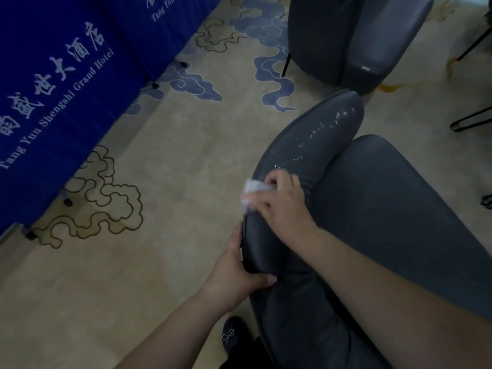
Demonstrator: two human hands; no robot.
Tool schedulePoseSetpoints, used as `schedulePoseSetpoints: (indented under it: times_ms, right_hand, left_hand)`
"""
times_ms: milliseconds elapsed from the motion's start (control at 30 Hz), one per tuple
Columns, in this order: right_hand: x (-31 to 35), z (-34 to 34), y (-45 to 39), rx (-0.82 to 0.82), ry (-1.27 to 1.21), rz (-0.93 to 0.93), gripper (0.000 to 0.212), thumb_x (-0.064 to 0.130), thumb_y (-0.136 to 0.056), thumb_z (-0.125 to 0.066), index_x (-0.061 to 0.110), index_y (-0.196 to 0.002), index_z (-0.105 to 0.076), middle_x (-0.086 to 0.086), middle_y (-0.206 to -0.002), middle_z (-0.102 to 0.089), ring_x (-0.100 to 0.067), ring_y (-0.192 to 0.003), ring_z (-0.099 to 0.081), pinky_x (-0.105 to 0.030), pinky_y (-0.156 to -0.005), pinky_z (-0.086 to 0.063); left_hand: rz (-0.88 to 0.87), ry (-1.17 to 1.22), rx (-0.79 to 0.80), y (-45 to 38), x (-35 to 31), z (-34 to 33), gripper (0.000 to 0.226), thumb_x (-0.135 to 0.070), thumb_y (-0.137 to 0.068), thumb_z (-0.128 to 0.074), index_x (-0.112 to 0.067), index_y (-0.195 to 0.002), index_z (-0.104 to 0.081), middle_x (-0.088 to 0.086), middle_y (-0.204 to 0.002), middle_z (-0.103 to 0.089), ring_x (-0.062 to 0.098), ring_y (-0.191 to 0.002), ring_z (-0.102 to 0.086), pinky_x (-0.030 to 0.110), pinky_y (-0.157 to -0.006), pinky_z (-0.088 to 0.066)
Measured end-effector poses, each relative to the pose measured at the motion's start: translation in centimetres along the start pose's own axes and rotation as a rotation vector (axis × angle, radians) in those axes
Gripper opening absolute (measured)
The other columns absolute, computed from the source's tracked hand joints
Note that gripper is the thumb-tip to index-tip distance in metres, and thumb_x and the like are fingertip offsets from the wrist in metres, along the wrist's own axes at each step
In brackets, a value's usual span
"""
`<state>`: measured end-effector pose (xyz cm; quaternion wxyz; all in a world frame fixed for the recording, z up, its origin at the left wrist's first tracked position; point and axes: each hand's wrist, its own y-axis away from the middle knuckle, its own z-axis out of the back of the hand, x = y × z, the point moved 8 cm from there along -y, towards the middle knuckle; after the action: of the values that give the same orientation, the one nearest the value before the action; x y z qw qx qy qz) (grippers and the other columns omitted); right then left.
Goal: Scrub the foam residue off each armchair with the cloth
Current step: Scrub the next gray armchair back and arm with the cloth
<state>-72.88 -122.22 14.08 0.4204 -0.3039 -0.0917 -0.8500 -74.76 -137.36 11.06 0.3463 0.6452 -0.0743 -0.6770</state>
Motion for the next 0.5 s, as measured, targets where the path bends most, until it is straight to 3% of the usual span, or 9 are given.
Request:
schedulePoseSetpoints:
  times_ms: [133, 200, 300, 400, 500]
  right_hand:
    - [-1.2, 0.0, -4.8, -0.018, 0.076, -0.12, 0.014, 0.037, -0.084, -0.065, 0.032, -0.093, -0.074, -0.003, -0.114, -0.044, -0.026, -0.103, -0.035, -0.033, -0.088, -0.031]
    - [-0.8, -0.2, -2.7, -0.011, 0.043, -0.112, 0.015, 0.033, -0.084, -0.063, 0.031, -0.093, -0.074, -0.004, -0.113, -0.044, -0.025, -0.102, -0.034, -0.036, -0.088, -0.034]
    - [1.2, -0.4, 2.8, -0.016, -0.066, -0.016, 0.022, 0.039, -0.081, -0.055, 0.029, -0.086, -0.074, -0.004, -0.105, -0.05, -0.025, -0.094, -0.041, -0.038, -0.081, -0.041]
    - [1.6, -0.7, 2.2, 0.093, -0.038, 0.089, 0.022, 0.039, -0.079, -0.055, 0.036, -0.088, -0.075, -0.003, -0.101, -0.05, -0.025, -0.093, -0.043, -0.038, -0.081, -0.041]
    - [0.3, -0.2, -2.6, 0.071, 0.079, 0.025, 0.015, 0.034, -0.08, -0.066, 0.038, -0.091, -0.075, -0.004, -0.108, -0.046, -0.027, -0.099, -0.039, -0.042, -0.087, -0.039]
  left_hand:
    - [0.009, -0.014, 0.005, -0.2, 0.0, 0.0, 0.11, -0.012, -0.06, -0.089, -0.05, -0.137, -0.02, -0.043, -0.113, -0.05, -0.011, -0.107, -0.054, 0.015, -0.083, -0.051]
    - [0.022, -0.014, 0.001, -0.1, 0.0, -0.1, 0.11, -0.01, -0.061, -0.088, -0.049, -0.138, -0.021, -0.036, -0.118, -0.05, -0.008, -0.109, -0.054, 0.017, -0.084, -0.051]
    - [0.011, -0.039, -0.013, -0.1, 0.2, 0.0, 0.101, -0.006, -0.061, -0.085, -0.05, -0.133, -0.029, -0.031, -0.106, -0.06, -0.009, -0.097, -0.06, 0.015, -0.073, -0.052]
    - [0.0, -0.051, -0.012, -0.2, 0.2, 0.0, 0.095, -0.005, -0.062, -0.084, -0.058, -0.12, -0.03, -0.043, -0.101, -0.056, -0.014, -0.094, -0.058, 0.01, -0.069, -0.05]
    - [-0.003, -0.054, -0.007, -0.3, 0.0, 0.0, 0.095, -0.005, -0.063, -0.086, -0.058, -0.118, -0.029, -0.052, -0.102, -0.049, -0.024, -0.097, -0.051, 0.004, -0.072, -0.045]
